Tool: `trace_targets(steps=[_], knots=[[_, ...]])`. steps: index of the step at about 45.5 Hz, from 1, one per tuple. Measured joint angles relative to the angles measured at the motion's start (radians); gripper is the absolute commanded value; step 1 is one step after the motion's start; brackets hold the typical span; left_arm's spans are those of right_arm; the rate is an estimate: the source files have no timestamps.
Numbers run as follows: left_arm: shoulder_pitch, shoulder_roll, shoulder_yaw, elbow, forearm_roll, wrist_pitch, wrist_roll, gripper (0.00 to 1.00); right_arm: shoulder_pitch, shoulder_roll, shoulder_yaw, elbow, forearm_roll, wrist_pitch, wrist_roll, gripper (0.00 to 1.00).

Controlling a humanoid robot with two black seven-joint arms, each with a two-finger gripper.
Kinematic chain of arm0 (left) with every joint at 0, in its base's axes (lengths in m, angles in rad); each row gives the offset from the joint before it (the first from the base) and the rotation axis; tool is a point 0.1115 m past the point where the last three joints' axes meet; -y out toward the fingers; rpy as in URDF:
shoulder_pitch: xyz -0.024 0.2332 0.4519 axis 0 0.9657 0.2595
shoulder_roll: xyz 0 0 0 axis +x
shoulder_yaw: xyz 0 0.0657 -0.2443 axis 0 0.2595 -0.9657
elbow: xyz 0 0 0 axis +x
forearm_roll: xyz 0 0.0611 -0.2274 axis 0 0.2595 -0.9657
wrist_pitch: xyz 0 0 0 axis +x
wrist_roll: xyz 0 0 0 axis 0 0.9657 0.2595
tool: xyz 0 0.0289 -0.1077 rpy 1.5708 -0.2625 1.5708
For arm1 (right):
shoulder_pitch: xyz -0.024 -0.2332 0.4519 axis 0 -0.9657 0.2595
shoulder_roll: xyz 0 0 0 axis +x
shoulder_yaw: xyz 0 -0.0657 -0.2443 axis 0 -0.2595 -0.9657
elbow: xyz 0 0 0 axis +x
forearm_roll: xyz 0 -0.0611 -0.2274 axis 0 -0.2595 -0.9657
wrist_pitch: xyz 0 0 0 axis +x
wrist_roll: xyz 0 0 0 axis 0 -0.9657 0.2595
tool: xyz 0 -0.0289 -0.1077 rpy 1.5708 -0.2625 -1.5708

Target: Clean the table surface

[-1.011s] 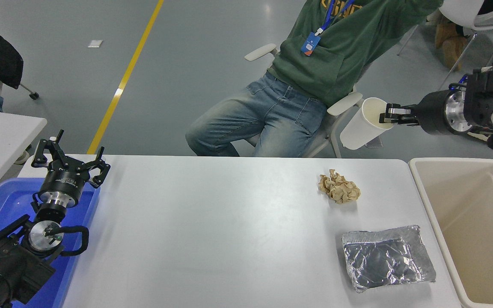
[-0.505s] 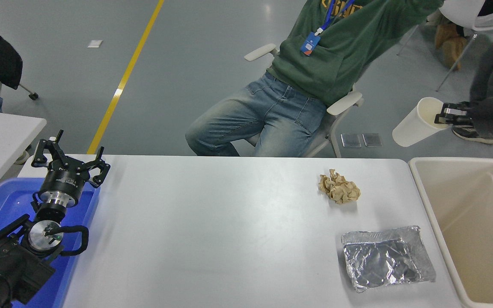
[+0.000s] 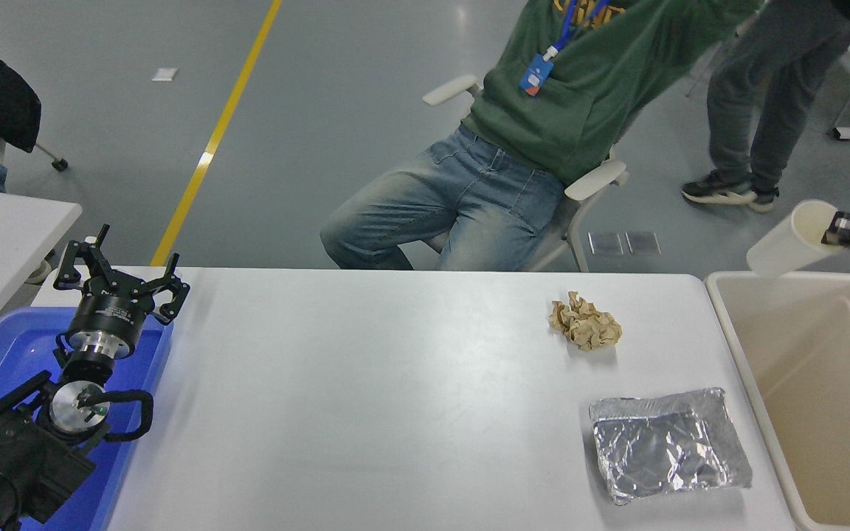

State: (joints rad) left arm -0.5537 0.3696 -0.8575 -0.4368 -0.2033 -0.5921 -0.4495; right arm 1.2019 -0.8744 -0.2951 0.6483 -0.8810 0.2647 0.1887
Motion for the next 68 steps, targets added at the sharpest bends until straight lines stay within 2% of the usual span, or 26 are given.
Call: trace_targets(steps=[21,26,45,68], knots=[[0.0,0.0,0.0,0.0,0.0,0.0,0.0,1.0,-0.224,0.199,-0.007,-0.452,0.013,-0.005,0.098,0.0],[0.0,0.0,0.0,0.0,0.0,0.0,0.0,1.0,-0.284,0.239,-0.01,-0.535,0.013,-0.038,0.108,0.0],[0.0,0.0,0.0,0.0,0.001,0.0,0.0,1.0,-0.455,0.325,-0.048,-0.644,0.017,-0.222,0.11,0.0],[0.0,0.0,0.0,0.0,0.001,0.0,0.0,1.0,-0.502,0.377,-0.058,-0.673,0.018,-0.281,0.092,0.0]])
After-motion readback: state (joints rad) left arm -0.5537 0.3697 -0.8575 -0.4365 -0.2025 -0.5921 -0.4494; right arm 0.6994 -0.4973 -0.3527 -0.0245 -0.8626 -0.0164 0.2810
